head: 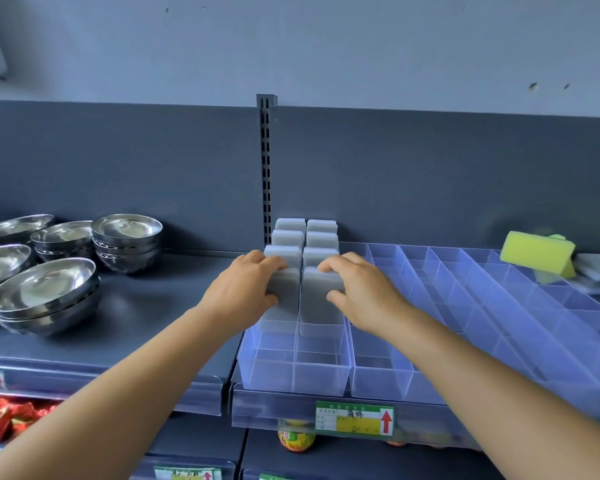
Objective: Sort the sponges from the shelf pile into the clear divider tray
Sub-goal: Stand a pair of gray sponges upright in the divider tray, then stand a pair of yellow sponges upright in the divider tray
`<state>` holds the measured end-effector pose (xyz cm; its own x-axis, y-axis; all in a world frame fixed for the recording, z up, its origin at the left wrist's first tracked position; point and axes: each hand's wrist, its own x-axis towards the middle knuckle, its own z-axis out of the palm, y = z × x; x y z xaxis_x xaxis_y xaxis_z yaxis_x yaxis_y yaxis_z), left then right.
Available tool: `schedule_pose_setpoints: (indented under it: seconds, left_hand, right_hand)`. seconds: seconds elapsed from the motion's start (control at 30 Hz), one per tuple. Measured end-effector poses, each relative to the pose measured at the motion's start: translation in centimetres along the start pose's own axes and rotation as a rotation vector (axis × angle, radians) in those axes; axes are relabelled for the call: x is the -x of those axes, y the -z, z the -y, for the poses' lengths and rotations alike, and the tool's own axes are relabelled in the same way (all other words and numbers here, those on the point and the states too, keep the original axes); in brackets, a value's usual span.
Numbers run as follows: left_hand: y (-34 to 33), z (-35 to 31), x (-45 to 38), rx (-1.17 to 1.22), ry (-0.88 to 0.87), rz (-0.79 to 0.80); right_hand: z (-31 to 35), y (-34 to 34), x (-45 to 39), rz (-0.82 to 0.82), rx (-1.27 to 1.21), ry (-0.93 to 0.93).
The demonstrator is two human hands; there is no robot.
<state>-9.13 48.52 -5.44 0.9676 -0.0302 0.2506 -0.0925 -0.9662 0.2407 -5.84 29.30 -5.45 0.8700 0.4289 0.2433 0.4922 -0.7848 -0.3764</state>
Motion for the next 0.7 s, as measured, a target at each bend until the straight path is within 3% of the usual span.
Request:
schedule_pose_setpoints:
  seconds: [0.4,0.7]
  left_hand:
    - [2.0,-5.2,-0.6,-0.074,-0.216,-0.008]
    - [-1.1,-14.6,-4.5,-0.089,-0.390,0.021]
  right_hand:
    - [-1.8,4.2,3.2,-0.015,0.096,-0.029]
    - [-9.7,8.5,5.8,-0.063,0.183,-0.125]
